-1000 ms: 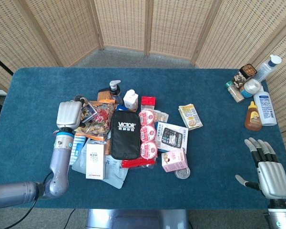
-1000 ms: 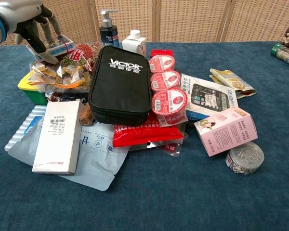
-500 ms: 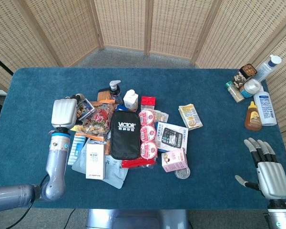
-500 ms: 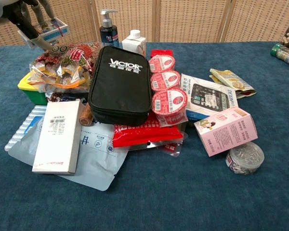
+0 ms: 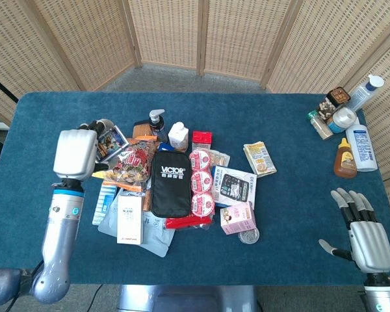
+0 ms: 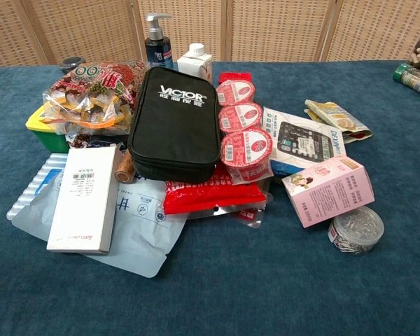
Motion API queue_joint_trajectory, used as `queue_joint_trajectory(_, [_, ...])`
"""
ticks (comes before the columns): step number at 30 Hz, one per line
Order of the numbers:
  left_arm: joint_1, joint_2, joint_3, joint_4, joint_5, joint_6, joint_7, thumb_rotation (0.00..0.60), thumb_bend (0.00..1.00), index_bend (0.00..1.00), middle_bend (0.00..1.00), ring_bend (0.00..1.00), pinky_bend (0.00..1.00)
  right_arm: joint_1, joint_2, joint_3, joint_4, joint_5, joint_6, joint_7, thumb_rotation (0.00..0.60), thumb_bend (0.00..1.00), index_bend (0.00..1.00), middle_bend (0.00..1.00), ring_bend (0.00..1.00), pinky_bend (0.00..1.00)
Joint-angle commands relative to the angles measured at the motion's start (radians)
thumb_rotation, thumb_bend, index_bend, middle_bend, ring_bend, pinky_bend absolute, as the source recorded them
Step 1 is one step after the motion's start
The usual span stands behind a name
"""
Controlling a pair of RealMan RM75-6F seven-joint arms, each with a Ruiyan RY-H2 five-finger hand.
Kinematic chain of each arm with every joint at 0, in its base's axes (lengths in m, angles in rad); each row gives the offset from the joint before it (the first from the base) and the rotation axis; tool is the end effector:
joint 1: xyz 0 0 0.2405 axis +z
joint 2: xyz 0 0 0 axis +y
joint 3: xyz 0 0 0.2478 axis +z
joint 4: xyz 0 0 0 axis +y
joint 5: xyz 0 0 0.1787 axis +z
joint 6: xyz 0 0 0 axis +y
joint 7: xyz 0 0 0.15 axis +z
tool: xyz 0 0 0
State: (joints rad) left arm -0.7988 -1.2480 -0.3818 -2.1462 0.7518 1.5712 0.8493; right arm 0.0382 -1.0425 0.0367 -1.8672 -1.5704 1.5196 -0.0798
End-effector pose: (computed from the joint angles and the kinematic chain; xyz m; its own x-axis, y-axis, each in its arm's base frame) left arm -0.0710 0.3211 0.1693 0.4053 -0.1321 0.9046 0.9050 -0.0820 -0.4175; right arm -0.2479 -0.1658 0.1889 0.3073 -0.0035 0.9516 -0.9506 -0.0479 0.3068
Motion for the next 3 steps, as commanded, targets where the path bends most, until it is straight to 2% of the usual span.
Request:
queue_joint_trajectory(1, [0.0, 0.039, -0.028, -0.056, 0.0, 0.037, 0.039, 0.6, 0.11, 0.75, 0.82, 0.8, 0.88, 0.0, 0.0, -0.002, -0.002, -0.003, 0.0, -0.001, 0.6, 0.0, 0.0, 0.0, 0.0, 0.0])
queue_joint_trajectory(3, [-0.002, 0.047, -0.033, -0.072, -0.005, 0.043, 0.046, 0.6, 0.11, 0.75, 0.82, 0.8, 0.88, -0.001, 0.0, -0.003, -0.004, -0.006, 0.0, 0.0, 0.6, 0.0, 0.0, 0.0, 0.0, 0.0])
